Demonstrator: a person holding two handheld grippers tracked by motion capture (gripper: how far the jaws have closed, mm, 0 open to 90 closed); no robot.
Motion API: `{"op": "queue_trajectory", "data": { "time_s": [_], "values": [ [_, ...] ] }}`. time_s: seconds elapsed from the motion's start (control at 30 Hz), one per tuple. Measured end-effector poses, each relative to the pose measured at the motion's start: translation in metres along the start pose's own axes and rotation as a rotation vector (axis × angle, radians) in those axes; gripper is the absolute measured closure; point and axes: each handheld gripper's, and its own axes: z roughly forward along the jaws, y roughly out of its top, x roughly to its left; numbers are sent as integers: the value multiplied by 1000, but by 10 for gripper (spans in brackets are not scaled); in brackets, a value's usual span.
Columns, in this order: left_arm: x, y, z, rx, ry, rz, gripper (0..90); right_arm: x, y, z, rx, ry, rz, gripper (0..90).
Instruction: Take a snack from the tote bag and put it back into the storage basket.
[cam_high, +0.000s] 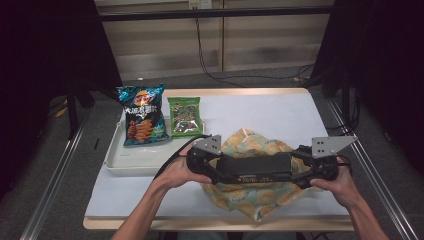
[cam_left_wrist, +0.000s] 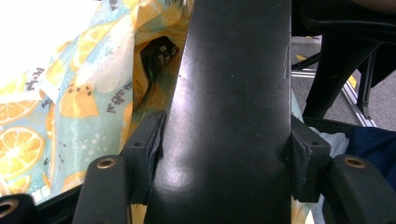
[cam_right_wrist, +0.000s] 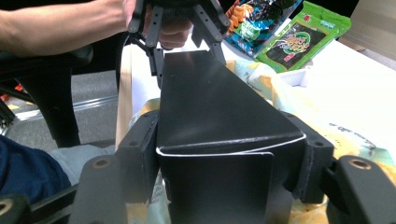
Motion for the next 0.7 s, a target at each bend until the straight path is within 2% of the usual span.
{"op": "queue_trajectory", "data": {
  "time_s": [0.13, 0.2, 0.27, 0.33, 0.4, 0.47, 0.53, 0.6, 0.67, 0.7],
  "values": [
    [-1, 2, -1, -4, 3, -4, 417, 0, -3, -1, -3, -24, 6, 331],
    [1, 3, -5, -24, 16, -10, 422, 2, -3, -2, -18, -59, 10, 237],
    [2, 3, -8, -44, 11, -23, 423, 3, -2, -5, -41, -89, 20, 199],
    [2, 4, -13, -55, 27, -26, 424, 3, -2, -8, -52, -101, 26, 163],
    [2, 5, -17, -74, 38, -34, 425, 4, -4, -11, -64, -121, 37, 147],
    [1, 8, -21, -79, 51, -20, 426, 4, -7, -13, -64, -137, 51, 122],
    [-1, 11, -25, -107, 62, -21, 426, 5, -10, -15, -67, -159, 59, 110],
    [-2, 14, -26, -116, 64, -16, 427, 5, -11, -17, -64, -164, 61, 106],
    [-2, 17, -26, -133, 70, -28, 427, 6, -12, -18, -66, -174, 62, 106],
    [-2, 19, -27, -119, 73, -17, 427, 6, -13, -17, -65, -172, 63, 106]
  ]
}}
